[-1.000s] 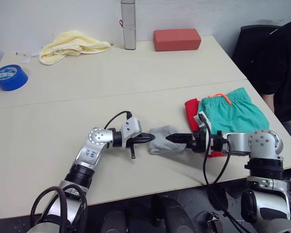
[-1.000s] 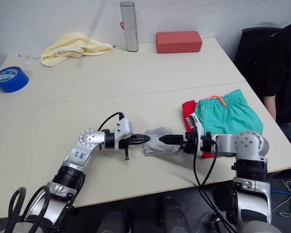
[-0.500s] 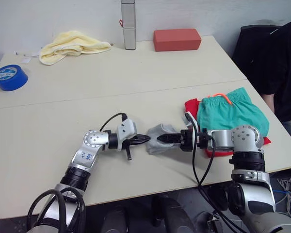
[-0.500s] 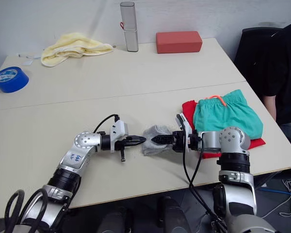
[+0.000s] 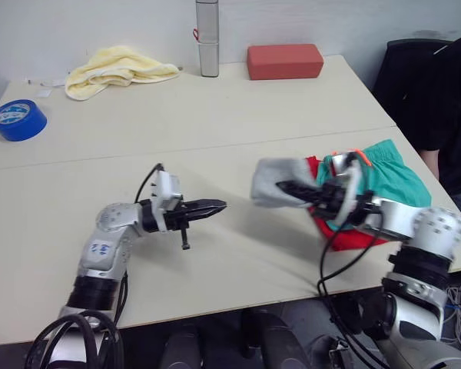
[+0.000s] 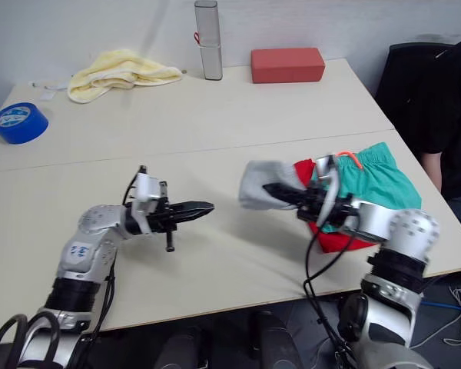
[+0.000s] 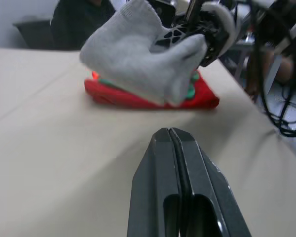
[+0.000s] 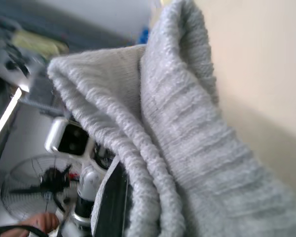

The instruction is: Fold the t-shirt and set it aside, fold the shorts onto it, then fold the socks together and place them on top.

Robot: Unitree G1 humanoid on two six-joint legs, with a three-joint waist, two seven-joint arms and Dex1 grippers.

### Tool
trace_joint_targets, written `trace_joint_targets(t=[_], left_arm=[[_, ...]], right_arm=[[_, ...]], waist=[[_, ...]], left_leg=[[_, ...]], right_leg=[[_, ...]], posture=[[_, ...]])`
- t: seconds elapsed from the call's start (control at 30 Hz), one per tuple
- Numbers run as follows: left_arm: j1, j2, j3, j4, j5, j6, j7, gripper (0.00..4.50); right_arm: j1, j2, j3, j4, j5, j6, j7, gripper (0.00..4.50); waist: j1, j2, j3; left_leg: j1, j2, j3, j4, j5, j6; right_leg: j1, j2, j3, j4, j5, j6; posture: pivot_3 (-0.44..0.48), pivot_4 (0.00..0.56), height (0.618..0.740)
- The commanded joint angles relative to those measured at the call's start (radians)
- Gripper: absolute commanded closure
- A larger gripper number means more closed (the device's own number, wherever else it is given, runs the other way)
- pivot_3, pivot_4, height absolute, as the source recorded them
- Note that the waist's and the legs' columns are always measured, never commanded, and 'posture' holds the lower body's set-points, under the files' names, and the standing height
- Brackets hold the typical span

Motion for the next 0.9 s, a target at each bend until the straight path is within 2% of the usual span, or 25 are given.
trace_joint_targets(t=[0.03, 0.13, 0.27, 0.43, 0.67, 0.83, 0.9], left_arm=[[0.027, 0.007, 0.020, -0.121, -0.078, 0.054, 0.008, 4.50], [0.040, 0.000, 0.018, -0.151, -0.086, 0.074, 0.033, 4.50], [0.033, -0.028, 0.001, -0.139, -0.084, 0.082, 0.059, 4.50], [0.013, -0.043, -0.019, -0.121, -0.079, 0.086, 0.050, 4.50], [-0.007, -0.040, -0.032, -0.103, -0.072, 0.078, 0.042, 4.50], [0.003, -0.034, -0.026, -0.111, -0.074, 0.074, 0.044, 4.50], [0.008, -0.033, -0.026, -0.113, -0.072, 0.070, 0.046, 4.50]], right_arm=[[0.120, -0.056, -0.061, -0.134, 0.344, -0.215, -0.278, 4.31], [0.230, -0.083, -0.082, -0.235, 0.495, -0.456, -0.486, 4.31], [0.323, -0.062, -0.103, -0.312, 0.469, -0.673, -0.578, 4.31], [0.347, -0.007, -0.037, -0.260, 0.345, -0.833, -0.565, 4.31], [0.263, 0.027, 0.045, -0.086, 0.173, -0.959, -0.463, 4.31], [0.243, 0.036, 0.077, -0.022, 0.125, -0.958, -0.475, 4.31], [0.233, 0.038, 0.081, -0.015, 0.204, -0.910, -0.510, 3.59]], waist=[[0.000, 0.000, 0.000], [-0.003, 0.000, 0.000], [-0.009, 0.000, 0.000], [-0.010, 0.000, 0.000], [-0.010, 0.001, 0.000], [-0.006, 0.001, 0.000], [-0.006, 0.001, 0.000]], left_leg=[[0.000, 0.000, 0.000, 0.000, 0.000, 0.000], [-0.001, -0.001, 0.001, -0.001, 0.000, 0.001], [0.001, -0.002, 0.004, -0.004, 0.000, 0.000], [0.005, -0.001, 0.007, -0.010, 0.003, -0.004], [0.006, -0.001, 0.010, -0.010, 0.003, -0.004], [0.006, -0.001, 0.010, -0.010, 0.004, -0.004], [0.006, -0.001, 0.011, -0.010, 0.004, -0.004]], right_leg=[[0.000, 0.000, 0.000, 0.000, 0.000, 0.000], [0.002, 0.000, 0.001, -0.002, 0.000, 0.002], [0.004, 0.001, 0.005, -0.003, -0.002, 0.008], [0.004, 0.003, 0.008, -0.003, -0.002, 0.008], [0.003, 0.003, 0.011, -0.003, -0.001, 0.006], [0.003, 0.003, 0.012, -0.003, 0.000, 0.004], [0.003, 0.003, 0.012, -0.003, 0.000, 0.004]], posture=[[0.000, 0.150, 0.740], [0.000, 0.150, 0.740], [0.000, 0.150, 0.740], [0.000, 0.150, 0.740], [0.000, 0.150, 0.740], [0.000, 0.150, 0.740], [0.000, 0.150, 0.740]])
